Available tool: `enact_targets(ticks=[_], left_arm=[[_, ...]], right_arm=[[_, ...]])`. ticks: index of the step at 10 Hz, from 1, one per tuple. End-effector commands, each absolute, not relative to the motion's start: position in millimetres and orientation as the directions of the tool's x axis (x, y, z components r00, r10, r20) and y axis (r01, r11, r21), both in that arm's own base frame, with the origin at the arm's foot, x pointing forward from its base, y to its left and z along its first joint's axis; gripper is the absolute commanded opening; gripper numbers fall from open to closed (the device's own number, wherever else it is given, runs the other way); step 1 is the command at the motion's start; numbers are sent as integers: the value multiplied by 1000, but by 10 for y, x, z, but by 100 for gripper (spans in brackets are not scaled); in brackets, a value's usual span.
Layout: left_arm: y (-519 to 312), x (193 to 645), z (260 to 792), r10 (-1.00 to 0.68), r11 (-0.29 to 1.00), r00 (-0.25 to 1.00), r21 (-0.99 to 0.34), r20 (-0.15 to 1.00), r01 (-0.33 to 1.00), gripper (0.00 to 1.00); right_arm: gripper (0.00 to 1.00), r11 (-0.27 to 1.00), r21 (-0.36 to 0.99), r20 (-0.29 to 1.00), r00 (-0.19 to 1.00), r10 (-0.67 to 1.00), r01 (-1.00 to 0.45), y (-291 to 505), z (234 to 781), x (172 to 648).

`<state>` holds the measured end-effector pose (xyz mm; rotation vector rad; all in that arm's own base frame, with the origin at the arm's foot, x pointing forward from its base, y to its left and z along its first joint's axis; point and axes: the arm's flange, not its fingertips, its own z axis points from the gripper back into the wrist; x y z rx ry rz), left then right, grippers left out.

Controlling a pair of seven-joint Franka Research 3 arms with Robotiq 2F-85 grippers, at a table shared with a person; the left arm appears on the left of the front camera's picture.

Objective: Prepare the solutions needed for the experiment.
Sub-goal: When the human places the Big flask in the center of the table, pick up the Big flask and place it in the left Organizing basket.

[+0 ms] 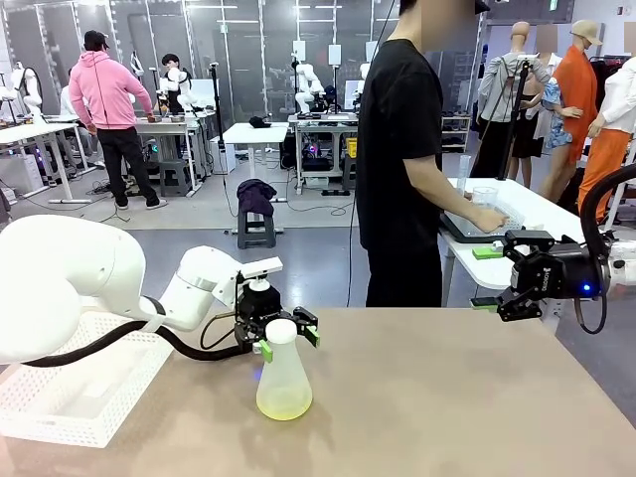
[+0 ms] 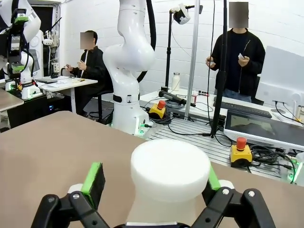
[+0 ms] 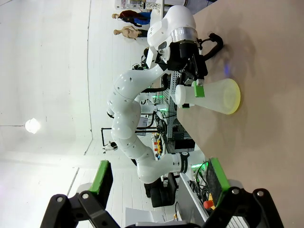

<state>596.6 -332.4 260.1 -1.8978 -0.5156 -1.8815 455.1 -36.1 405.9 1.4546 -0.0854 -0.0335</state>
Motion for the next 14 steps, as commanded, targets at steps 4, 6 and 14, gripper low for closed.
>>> enact_targets(ticks=[4,6,14], left_arm=[[-3153,5834,2344,29,-857,70,-12,997,516,100],[-3145,5813,2361,37,-859,66,-2,997,512,89],[-3120,5747,2364,43,-853,57,7,997,522,12]], right_arm=[[100,114,993,47,996,-73,-39,-367,4072,4551],[100,114,993,47,996,-73,-39,-367,4072,4551],[100,114,993,47,996,-73,-39,-367,4072,4551]])
